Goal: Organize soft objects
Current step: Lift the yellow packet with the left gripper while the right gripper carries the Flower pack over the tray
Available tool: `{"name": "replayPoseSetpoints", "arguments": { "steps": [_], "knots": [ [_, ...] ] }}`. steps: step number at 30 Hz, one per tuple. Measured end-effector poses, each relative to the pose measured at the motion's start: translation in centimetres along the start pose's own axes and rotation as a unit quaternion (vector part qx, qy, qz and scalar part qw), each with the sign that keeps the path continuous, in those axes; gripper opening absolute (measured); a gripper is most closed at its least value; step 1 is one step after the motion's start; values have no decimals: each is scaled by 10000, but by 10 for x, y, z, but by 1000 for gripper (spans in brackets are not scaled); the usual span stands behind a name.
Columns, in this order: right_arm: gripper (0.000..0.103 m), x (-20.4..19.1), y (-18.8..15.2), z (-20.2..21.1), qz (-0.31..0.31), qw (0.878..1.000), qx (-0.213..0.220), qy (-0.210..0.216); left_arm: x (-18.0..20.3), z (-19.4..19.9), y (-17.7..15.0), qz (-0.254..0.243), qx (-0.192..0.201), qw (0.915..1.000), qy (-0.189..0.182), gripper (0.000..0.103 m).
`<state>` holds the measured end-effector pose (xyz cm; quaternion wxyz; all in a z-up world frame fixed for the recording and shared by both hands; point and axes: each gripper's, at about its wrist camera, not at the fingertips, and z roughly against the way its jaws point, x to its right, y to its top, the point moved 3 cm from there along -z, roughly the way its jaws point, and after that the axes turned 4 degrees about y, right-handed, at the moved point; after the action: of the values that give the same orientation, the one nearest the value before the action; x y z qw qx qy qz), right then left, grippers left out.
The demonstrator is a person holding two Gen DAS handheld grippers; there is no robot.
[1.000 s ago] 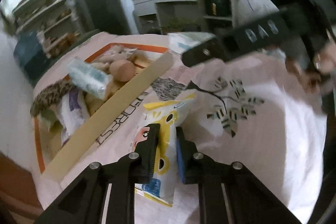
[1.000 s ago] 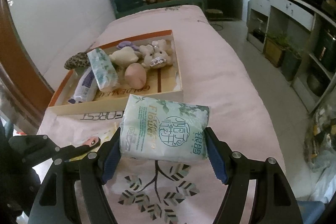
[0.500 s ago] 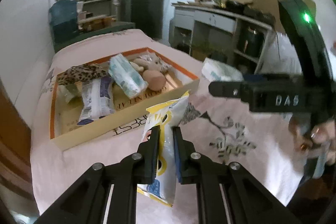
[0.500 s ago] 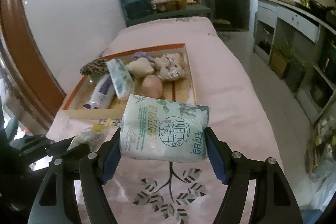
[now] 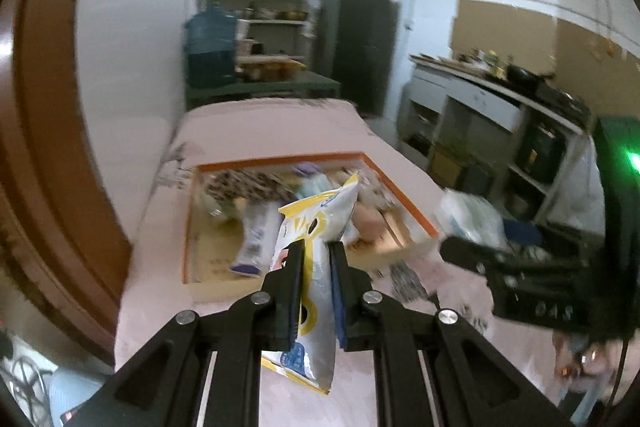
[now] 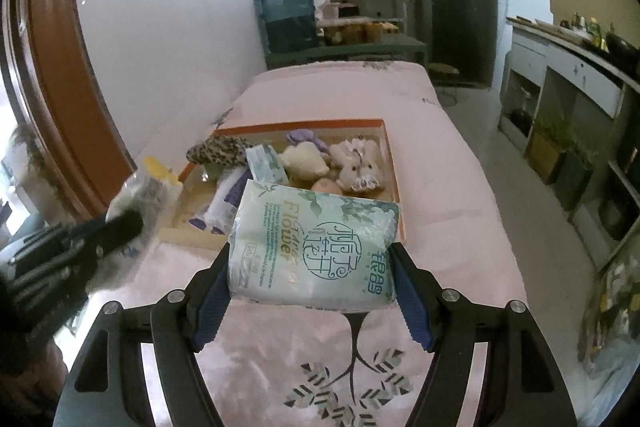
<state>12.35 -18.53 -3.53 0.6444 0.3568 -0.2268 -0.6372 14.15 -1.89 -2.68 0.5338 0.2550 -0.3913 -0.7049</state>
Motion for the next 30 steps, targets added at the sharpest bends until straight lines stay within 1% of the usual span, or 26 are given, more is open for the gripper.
{"name": "replayPoseSetpoints", "arguments": {
  "steps": [2,8,14,20,30],
  "knots": [
    [75,-2,4,1,45,10000,40,5,-5,2,7,164,72,9998,120,13],
    [75,-8,15,5,149,9997,186,36,-14,1,24,451,230,9980,388,13],
    [75,-12,29,8,178,9992,331,118,-16,1,38,552,387,9960,591,13],
    [75,-15,43,7,209,9987,439,152,-24,-2,52,755,526,9935,675,13],
    [75,-18,70,0,234,9980,572,138,-32,-19,73,742,625,9926,734,13]
  ]
}}
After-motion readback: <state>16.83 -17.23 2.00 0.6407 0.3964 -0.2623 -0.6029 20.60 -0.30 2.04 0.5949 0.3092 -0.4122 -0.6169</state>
